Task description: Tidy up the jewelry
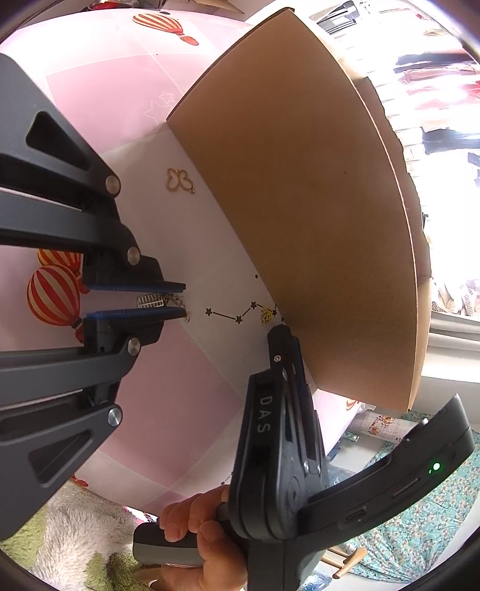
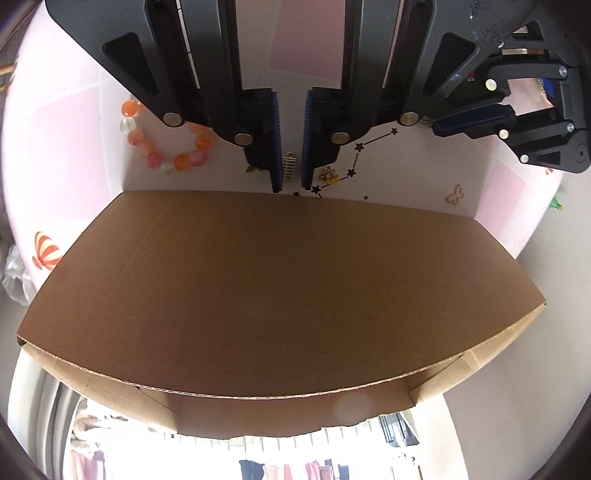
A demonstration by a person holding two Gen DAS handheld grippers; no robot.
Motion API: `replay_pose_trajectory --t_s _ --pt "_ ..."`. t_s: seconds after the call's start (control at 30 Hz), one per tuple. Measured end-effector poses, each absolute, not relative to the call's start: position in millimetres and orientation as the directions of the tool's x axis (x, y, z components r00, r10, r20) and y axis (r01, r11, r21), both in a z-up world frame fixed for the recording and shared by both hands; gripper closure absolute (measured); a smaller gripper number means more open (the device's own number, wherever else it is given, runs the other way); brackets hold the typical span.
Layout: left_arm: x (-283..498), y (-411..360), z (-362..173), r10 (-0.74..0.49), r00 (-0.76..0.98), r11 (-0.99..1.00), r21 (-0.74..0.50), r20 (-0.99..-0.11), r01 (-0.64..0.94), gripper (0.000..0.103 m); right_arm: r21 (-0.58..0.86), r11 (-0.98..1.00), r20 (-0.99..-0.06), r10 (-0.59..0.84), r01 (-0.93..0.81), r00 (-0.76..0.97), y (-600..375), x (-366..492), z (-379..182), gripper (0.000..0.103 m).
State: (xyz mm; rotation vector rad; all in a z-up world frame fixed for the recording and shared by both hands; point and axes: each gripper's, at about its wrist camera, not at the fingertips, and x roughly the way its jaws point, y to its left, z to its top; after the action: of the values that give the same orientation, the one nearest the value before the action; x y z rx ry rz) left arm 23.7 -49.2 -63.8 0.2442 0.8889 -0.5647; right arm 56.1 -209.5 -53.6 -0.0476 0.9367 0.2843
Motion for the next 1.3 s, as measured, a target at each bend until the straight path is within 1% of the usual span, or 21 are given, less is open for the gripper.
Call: replay_pose_trajectory --t_s 0.1,0.4,0.63,0.67,0.7,0.77,0.83,0.9,0.93,0.97,1.0,1.03,1.17,1.3 --pt "23 -49 -64 -0.364 0.498 0.829 -0.031 -0.787 0.558 0.095 0.112 0.959 -0.804 0.241 -0.259 0.544 -214 56 -54 0.101" --pt "25 -48 -63 -0.366 0.497 0.831 -0.035 -0.786 0.556 0.095 0.23 0.944 -0.815 0.319 -0.236 0.484 -235 36 -56 0.102" --pt "25 -49 -63 -0.363 0.499 0.833 -0.035 -0.787 0.552 0.095 0.264 0.934 -0.825 0.347 -0.24 0.446 -237 10 -57 0.102" --pt "25 -49 -63 -0.366 0.498 0.833 -0.038 -0.786 0.551 0.095 0.271 0.932 -0.821 0.354 -0.24 0.447 -232 -6 -61 0.101" --pt "25 -48 -63 -0.369 0.496 0.833 -0.044 -0.786 0.551 0.095 0.283 0.93 -0.814 0.363 -0.236 0.453 -234 -9 -60 0.098" --pt "26 -45 -62 -0.38 0.492 0.834 -0.061 -0.783 0.548 0.095 0.316 0.925 -0.792 0.38 -0.213 0.477 -247 -11 -54 0.097" --pt "25 -40 -58 -0.395 0.495 0.836 -0.079 -0.774 0.543 0.095 0.35 0.917 -0.773 0.399 -0.194 0.493 -260 -16 -49 0.093" --pt "24 -37 -52 -0.429 0.473 0.822 -0.116 -0.769 0.557 0.094 0.358 0.915 -0.764 0.402 -0.187 0.505 -273 -18 -45 0.083" --pt "22 -36 -50 -0.439 0.465 0.817 -0.126 -0.769 0.563 0.092 0.356 0.916 -0.763 0.4 -0.186 0.508 -275 -21 -44 0.081" --pt "21 -35 -49 -0.441 0.462 0.815 -0.128 -0.769 0.565 0.088 0.355 0.916 -0.764 0.399 -0.185 0.507 -271 -20 -46 0.079" --pt "19 -36 -49 -0.434 0.459 0.816 -0.121 -0.776 0.566 0.085 0.357 0.916 -0.767 0.4 -0.185 0.502 -271 -22 -48 0.078" --pt "18 -37 -50 -0.422 0.455 0.816 -0.11 -0.784 0.567 0.085 0.361 0.915 -0.771 0.403 -0.183 0.494 -266 -10 -46 0.078" --pt "16 -42 -56 -0.375 0.451 0.826 -0.071 -0.81 0.559 0.085 0.385 0.904 -0.775 0.426 -0.187 0.466 -283 -11 -33 0.078" --pt "17 -46 -60 -0.332 0.463 0.839 -0.033 -0.822 0.543 0.085 0.4 0.896 -0.768 0.443 -0.195 0.461 -281 -13 -36 0.078"
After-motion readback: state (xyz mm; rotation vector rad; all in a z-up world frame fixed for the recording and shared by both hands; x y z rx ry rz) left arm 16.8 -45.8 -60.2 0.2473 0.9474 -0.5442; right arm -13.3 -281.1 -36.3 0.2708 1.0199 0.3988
